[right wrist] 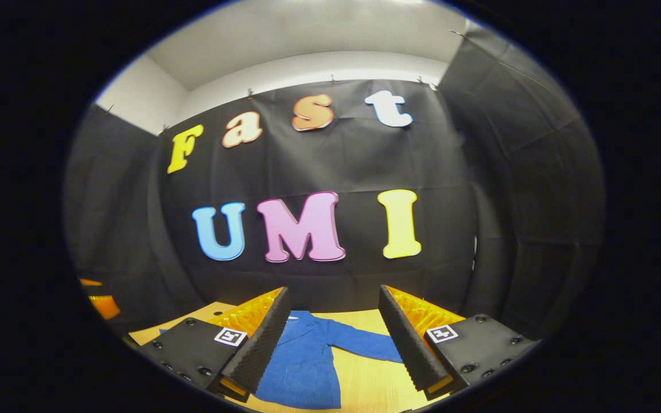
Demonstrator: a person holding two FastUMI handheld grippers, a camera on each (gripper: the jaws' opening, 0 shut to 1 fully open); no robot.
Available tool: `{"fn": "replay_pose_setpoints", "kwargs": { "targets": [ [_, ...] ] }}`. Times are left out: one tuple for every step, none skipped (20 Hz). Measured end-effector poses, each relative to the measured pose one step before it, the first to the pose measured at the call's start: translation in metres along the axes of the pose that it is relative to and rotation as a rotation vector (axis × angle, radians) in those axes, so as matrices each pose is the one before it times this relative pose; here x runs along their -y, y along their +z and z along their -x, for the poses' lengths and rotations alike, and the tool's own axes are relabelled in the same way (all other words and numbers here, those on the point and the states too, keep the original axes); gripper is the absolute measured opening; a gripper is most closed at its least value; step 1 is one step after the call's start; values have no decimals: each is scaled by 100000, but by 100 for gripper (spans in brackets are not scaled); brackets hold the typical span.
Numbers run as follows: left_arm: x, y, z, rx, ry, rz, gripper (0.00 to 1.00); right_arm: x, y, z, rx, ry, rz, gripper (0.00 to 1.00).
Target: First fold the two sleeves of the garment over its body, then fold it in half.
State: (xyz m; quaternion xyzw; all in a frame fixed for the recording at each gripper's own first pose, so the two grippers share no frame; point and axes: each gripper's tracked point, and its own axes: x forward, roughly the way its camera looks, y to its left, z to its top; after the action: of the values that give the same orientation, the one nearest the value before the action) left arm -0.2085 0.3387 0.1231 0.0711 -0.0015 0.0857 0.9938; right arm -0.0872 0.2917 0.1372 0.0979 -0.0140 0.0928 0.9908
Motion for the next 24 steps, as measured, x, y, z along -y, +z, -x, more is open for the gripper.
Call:
{"fn": "replay_pose_setpoints", "kwargs": {
  "targets": [
    [-1546,153,-601,810,1897,742,81,-1689,22,-286,898,2359,3062,92],
    [-1599,250,-940,1002,2050,449,81,-1920,-24,-429,682,3053,1770,92],
    [-1206,1,-1001,627,2163,211,80,-1890,-19,-722,899,3063,915,92],
    [-1127,84,-1251,-280,2424,137,80,-1876,78,-867,897,3273,605,92],
    [-812,-207,-1136,-422,2554,223,81,-1692,-328,-723,213,3470,1125,92],
    [-578,323,-1078,1140,1786,128,81,-1456,-257,-905,473,2760,2083,92],
    [-271,265,-1102,1160,1295,-265,81,-919,25,-796,1787,1846,2828,92],
    [-339,-215,-1113,-955,1298,-743,80,-780,94,-889,900,1181,2097,98],
    [-262,-369,-859,164,337,-251,81,-745,-490,-677,-182,1440,-140,98],
    [64,218,-816,827,-1217,105,81,-769,20,-515,839,1134,-1329,98],
    [56,-154,-750,-353,-1446,-289,81,-376,5,-493,152,-232,-781,98],
    [-250,-274,-628,-605,-1336,-468,81,-140,-428,-482,-2225,-1005,-245,98],
    [-285,-264,-554,-146,-1725,-354,81,-60,-262,-107,-1558,-1606,230,98],
    [-533,-264,-442,-641,-958,-302,81,-7,144,-174,-111,-2215,612,98],
    [-825,-536,-385,-1325,-598,153,81,-18,173,-277,-841,-2624,313,98],
    [-638,-381,-247,-1389,-1342,641,81,-58,-24,-7,-1020,-2798,144,98],
    [-649,-261,-103,-523,-1543,869,81,-132,44,-20,-571,-2687,-145,98],
    [-761,-233,3,-238,-1436,669,81,-208,174,90,-187,-2603,203,98],
    [-849,-284,-20,-539,-1374,484,81,-183,-105,134,-745,-2553,429,98],
    [-846,-384,173,-671,-978,347,81,-116,-170,151,-979,-2181,628,98],
    [-580,-596,47,-608,-1372,371,81,14,-333,197,-1638,-2380,1032,97],
    [-276,-426,76,-658,-2029,611,81,261,-453,268,-1930,-2468,1224,97],
    [-123,-371,172,-87,-2117,778,81,563,-373,229,-1798,-3383,1412,97],
    [19,-114,-107,263,-1858,710,81,593,-367,24,-1402,-3179,506,97]
  ]
}}
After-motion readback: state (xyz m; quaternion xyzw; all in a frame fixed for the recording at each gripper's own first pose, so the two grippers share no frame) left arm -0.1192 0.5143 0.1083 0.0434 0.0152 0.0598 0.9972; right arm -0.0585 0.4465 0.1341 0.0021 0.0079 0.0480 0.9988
